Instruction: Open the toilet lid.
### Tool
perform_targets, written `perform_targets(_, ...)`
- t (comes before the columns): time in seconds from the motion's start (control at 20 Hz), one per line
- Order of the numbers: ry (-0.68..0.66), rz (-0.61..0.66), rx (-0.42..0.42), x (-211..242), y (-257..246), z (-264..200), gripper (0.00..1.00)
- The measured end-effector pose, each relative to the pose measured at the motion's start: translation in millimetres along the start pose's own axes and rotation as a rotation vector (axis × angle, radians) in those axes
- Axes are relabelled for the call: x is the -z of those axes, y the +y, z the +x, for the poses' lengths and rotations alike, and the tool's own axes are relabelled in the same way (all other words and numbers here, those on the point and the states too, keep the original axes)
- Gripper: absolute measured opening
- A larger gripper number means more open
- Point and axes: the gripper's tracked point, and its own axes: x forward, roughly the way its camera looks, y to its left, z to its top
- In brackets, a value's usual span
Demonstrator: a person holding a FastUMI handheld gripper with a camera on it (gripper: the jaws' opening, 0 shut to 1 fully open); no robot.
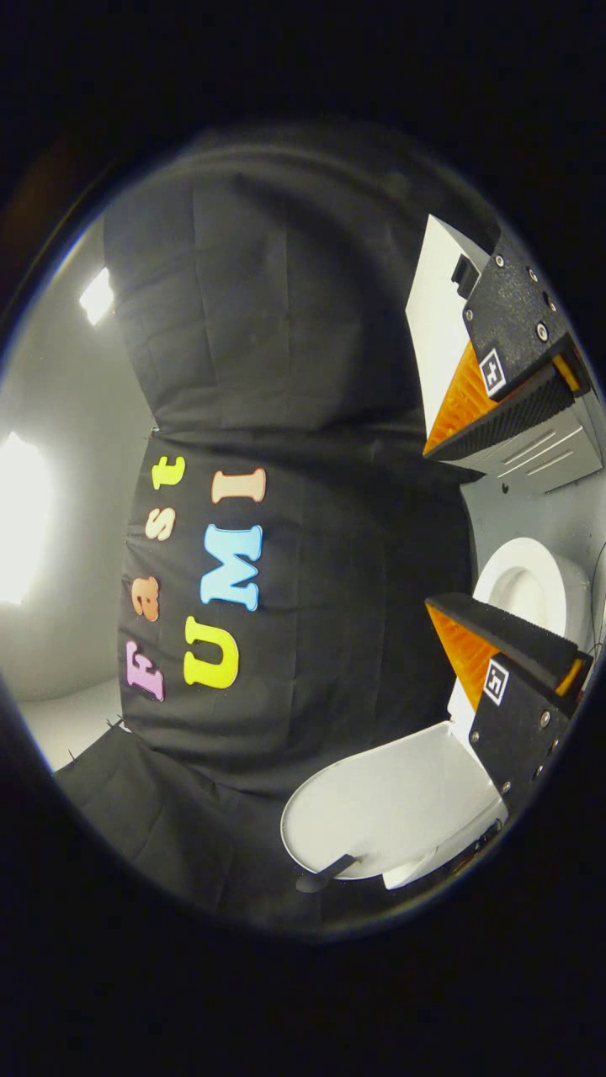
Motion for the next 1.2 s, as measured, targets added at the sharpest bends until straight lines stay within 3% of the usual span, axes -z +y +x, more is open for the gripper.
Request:
perform_targets(0.15,-0.054,-0.024,-0.004,-3,4,-4,0.97)
perform_targets(0.55,-0.023,-0.095,-0.045,8,17,-3,0.95)
perform_targets(0.95,-0.004,-0.033,-0.034,15,8,2,0.95)
perform_targets(1.2,0.026,-0.057,-0.026,25,6,2,0.95)
